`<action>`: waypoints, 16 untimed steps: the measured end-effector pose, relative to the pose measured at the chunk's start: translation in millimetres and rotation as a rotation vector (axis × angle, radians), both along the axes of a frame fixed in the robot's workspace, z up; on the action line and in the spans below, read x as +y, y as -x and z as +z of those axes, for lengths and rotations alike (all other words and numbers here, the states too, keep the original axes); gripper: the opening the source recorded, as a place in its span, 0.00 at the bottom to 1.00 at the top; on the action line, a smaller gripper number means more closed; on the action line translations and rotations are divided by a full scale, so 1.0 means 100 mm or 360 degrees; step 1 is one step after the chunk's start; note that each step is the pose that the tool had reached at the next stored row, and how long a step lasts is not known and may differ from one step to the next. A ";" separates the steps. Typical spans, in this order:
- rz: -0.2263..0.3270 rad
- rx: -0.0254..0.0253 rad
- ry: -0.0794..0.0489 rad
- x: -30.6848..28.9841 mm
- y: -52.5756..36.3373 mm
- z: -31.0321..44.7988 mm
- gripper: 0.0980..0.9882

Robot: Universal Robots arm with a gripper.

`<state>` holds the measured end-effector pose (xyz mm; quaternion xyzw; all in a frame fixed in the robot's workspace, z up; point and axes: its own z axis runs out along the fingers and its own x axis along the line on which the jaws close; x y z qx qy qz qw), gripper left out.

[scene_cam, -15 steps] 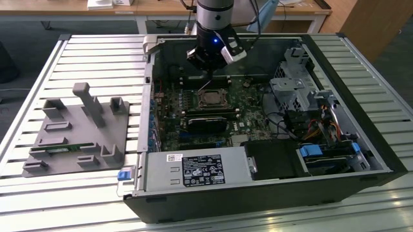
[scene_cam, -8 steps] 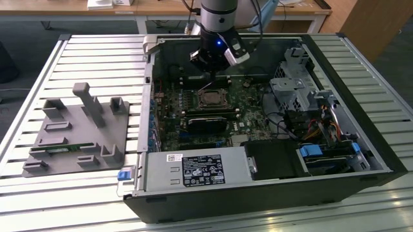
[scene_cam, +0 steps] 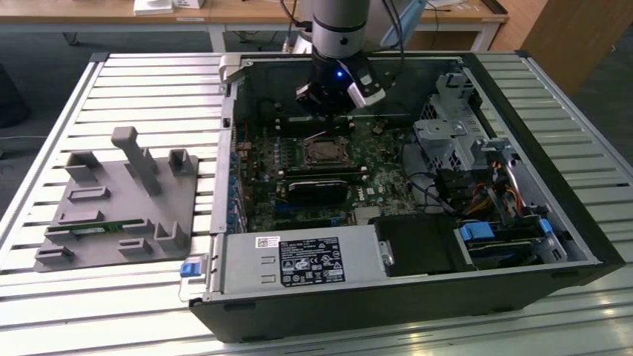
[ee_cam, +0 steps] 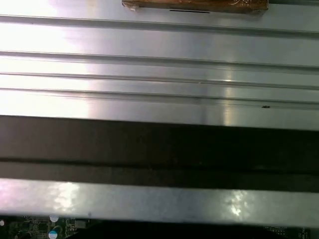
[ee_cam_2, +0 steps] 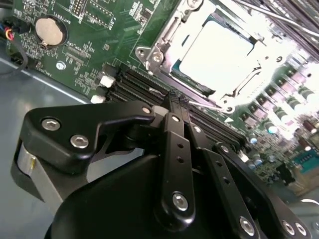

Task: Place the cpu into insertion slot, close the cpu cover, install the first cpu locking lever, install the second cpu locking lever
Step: 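Install the first cpu locking lever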

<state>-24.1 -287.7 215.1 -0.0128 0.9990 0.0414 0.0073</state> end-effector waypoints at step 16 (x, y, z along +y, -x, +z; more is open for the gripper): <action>0.0000 0.00001 0.0057 0.012 -0.050 -0.143 0.01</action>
